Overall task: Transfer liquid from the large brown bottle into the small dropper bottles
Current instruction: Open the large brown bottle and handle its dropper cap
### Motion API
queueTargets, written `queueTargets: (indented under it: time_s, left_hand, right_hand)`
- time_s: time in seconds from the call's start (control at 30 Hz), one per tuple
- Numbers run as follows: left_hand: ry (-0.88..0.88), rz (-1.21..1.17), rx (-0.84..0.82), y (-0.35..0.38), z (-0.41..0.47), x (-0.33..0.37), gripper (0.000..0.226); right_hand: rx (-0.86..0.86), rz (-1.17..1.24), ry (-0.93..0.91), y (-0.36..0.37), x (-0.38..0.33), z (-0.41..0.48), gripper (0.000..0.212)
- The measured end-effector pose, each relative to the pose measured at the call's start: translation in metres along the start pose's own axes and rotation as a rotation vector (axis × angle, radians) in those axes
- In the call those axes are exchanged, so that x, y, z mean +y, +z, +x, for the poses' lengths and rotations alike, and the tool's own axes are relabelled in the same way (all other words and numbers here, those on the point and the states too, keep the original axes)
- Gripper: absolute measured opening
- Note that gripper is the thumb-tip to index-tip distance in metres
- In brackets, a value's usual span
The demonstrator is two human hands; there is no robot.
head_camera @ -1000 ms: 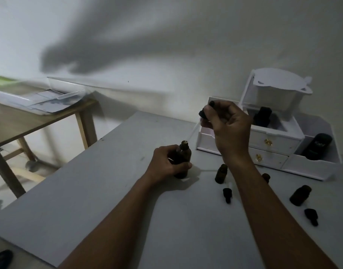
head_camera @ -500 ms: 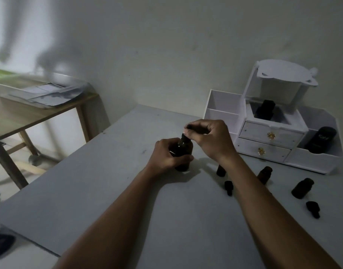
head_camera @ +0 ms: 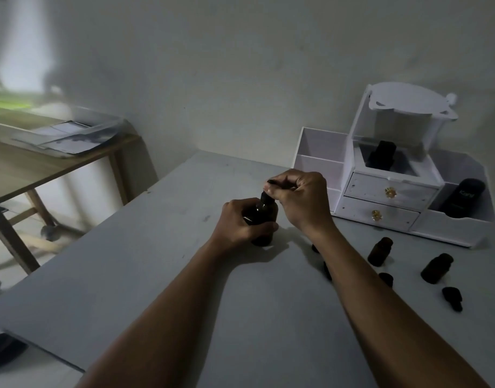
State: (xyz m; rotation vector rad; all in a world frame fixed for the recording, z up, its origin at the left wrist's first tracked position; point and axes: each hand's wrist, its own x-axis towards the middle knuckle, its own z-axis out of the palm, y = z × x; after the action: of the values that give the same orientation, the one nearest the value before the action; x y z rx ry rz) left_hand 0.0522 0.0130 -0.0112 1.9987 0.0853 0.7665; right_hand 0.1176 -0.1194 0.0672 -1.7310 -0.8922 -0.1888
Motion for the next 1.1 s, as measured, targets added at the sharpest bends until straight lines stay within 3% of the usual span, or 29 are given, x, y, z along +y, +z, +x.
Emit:
queueTargets:
  time_s: [0.53,0.93,1.03,1.1]
  left_hand:
    - [-0.066,-0.069,-0.023,0.000,-0.004,0.008,0.009]
    - [-0.099,-0.080,-0.031,-0.001,-0.009,0.011,0.019]
    - [-0.061,-0.065,0.029,-0.005,-0.008,0.016,0.059]
    - [0.035,0.012,0.185,-0.007,-0.008,0.022,0.066]
  right_hand:
    - [-0.035,-0.057,-0.010,-0.003,-0.012,0.004,0.003]
    - [0.041,0.134,-0.060,-0.048,-0.059,0.034,0.006]
    - [0.100,0.176,-0.082,-0.067,-0.065,0.034,0.003]
    - [0.134,0.220,-0.071,-0.081,-0.065,0.031,0.004]
